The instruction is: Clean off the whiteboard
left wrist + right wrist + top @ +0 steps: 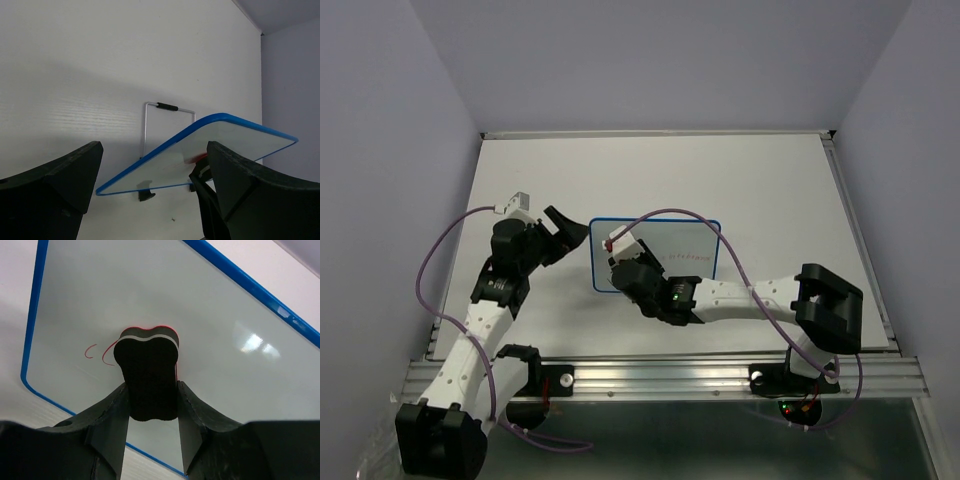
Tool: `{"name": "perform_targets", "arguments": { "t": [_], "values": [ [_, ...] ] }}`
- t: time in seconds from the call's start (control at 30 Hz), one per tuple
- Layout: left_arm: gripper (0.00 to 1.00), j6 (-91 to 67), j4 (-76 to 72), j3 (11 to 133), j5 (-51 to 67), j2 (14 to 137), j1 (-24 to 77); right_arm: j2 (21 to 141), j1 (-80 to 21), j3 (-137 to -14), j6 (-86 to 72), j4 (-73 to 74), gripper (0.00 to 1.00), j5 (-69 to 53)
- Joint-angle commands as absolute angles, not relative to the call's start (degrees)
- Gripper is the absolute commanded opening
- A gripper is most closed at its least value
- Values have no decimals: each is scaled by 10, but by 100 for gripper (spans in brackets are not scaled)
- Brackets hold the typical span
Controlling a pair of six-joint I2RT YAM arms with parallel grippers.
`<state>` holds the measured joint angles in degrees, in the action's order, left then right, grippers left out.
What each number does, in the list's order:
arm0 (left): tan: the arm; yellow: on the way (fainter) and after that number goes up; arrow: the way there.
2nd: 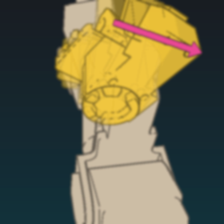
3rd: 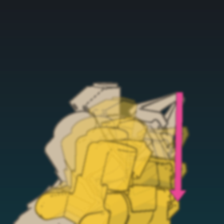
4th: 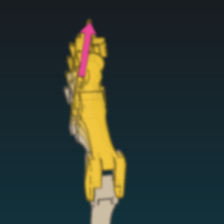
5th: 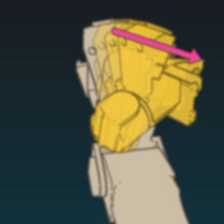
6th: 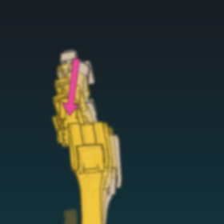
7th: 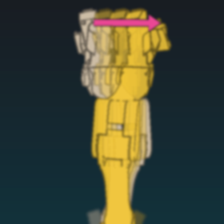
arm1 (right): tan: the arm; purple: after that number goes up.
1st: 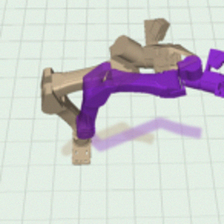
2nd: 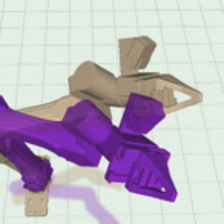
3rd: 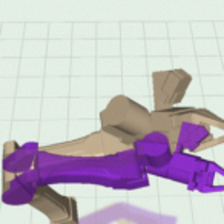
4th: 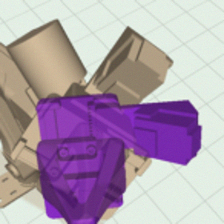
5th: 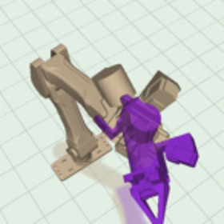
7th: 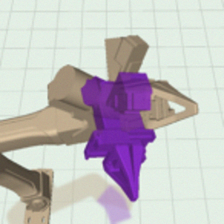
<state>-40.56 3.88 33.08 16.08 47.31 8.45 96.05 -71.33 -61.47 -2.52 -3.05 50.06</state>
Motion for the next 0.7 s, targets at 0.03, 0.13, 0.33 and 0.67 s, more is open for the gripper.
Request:
{"name": "perform_targets", "arguments": {
  "t": [0.03,0.13,0.33,0.67],
  "values": [
    [98,-392,-73,299,214,443,96,934,-715,-628,-86,-19,1,513],
    [98,-388,-117,277,205,438,102,940,-715,-630,-98,-6,1,501],
    [99,-368,-226,244,221,471,105,957,-715,-642,-92,-1,1,496],
    [99,-323,-267,257,233,505,127,947,-715,-628,-110,29,1,469]
  ]
}}
